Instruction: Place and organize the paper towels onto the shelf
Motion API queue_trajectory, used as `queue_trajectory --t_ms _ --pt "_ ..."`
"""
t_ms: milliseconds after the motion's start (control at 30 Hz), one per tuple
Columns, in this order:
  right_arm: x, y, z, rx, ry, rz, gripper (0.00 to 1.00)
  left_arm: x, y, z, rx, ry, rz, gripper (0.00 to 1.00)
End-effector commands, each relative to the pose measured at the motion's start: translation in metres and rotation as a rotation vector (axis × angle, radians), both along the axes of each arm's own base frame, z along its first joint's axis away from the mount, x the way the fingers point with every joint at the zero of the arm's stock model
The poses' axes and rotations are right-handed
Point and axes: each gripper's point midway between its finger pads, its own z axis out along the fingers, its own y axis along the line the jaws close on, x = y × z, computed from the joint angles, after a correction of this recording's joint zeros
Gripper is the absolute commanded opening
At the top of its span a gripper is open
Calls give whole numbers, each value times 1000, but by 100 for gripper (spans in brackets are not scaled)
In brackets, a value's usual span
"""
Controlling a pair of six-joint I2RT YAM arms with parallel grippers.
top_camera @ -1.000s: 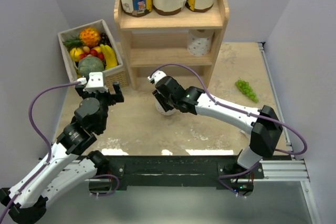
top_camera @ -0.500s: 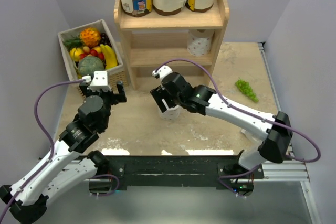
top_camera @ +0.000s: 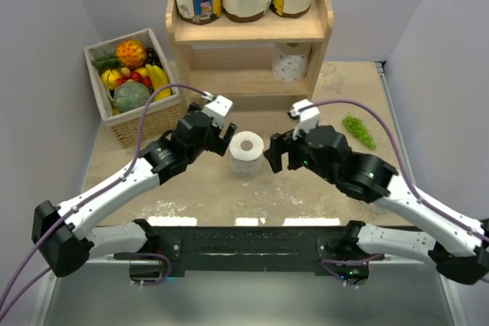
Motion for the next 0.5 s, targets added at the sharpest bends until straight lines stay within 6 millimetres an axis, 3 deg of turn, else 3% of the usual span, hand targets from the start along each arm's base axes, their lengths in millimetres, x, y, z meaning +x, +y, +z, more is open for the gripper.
queue_trajectory --t_ms 0,33,67,100,167,200,467 --pt "-11 -44 21 135 -48 -144 85 -19 -59 -1 80 -1 -338 91" --pt "-15 -57 33 196 -75 -173 85 -25 -72 -5 110 2 -404 91" --pt "-16 -64 36 221 -91 -194 85 -28 -81 -4 112 11 -441 91" --pt "-17 -70 37 236 -101 -213 85 -31 -94 -17 124 52 -487 91" --pt "-19 -89 47 288 -130 -272 85 -33 -109 -19 116 78 -523 89" --pt "-21 -94 48 296 -133 -282 85 -33 -117 -30 126 104 -536 87" --pt "-25 -114 57 321 -164 -323 86 -37 -145 -43 83 153 -601 83"
